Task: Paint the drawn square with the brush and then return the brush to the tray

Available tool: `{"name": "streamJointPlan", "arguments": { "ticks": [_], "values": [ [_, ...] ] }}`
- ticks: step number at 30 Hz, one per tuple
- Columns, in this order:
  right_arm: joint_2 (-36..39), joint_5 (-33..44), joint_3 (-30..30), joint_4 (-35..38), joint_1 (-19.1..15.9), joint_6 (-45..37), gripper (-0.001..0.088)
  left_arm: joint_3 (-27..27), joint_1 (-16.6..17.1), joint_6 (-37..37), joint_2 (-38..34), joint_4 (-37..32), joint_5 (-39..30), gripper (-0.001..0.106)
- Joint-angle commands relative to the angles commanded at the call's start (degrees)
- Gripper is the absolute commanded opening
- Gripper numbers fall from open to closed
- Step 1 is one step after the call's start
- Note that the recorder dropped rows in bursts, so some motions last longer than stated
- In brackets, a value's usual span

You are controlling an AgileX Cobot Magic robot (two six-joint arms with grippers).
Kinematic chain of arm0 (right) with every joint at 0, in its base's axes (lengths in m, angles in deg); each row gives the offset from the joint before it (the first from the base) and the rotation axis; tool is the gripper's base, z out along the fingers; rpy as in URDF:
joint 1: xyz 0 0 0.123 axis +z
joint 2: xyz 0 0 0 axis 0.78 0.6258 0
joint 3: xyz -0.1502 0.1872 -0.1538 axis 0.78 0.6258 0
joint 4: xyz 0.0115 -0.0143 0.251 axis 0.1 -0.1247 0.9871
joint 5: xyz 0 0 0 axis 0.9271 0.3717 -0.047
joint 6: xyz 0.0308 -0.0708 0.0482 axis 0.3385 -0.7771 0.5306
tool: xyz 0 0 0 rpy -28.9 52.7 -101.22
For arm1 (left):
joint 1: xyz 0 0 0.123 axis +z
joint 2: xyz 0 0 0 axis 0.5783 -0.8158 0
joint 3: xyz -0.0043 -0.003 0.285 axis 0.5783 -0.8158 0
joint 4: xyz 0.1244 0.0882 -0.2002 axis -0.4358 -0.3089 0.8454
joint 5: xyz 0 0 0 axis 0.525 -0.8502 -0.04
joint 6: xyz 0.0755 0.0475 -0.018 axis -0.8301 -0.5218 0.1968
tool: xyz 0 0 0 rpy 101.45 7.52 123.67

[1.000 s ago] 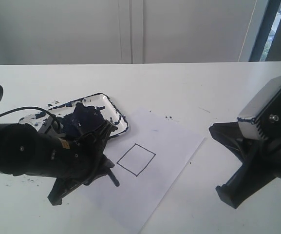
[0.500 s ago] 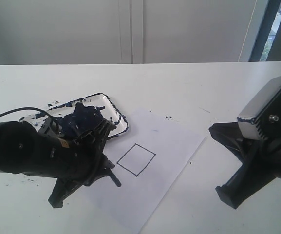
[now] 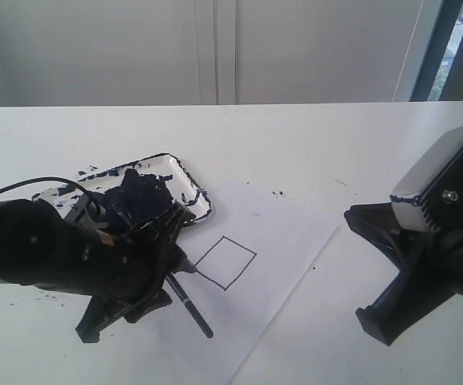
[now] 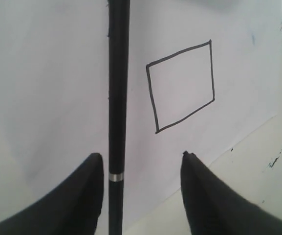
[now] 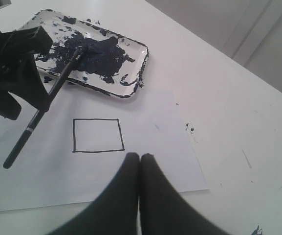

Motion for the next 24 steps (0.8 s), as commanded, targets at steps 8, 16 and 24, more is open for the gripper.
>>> {"name": "streamJointPlan", "arguments": {
  "ticks": [8,16,24],
  "values": [
    [0.0,0.16,0.0,0.0,0.0,0.0,0.0,0.15,1.35,-10.94,3.17,-0.16,1.02,0.052],
    [0.0,0.31,0.0,0.0,0.0,0.0,0.0,1.21,7.74,-37.66,11.32,-0.56,-1.59,0.052],
    [0.0,0.04,0.0,0.0,0.0,0.0,0.0,6.6,11.37,-69.26,21.38,-1.46,-4.84,0.051]
  ]
}}
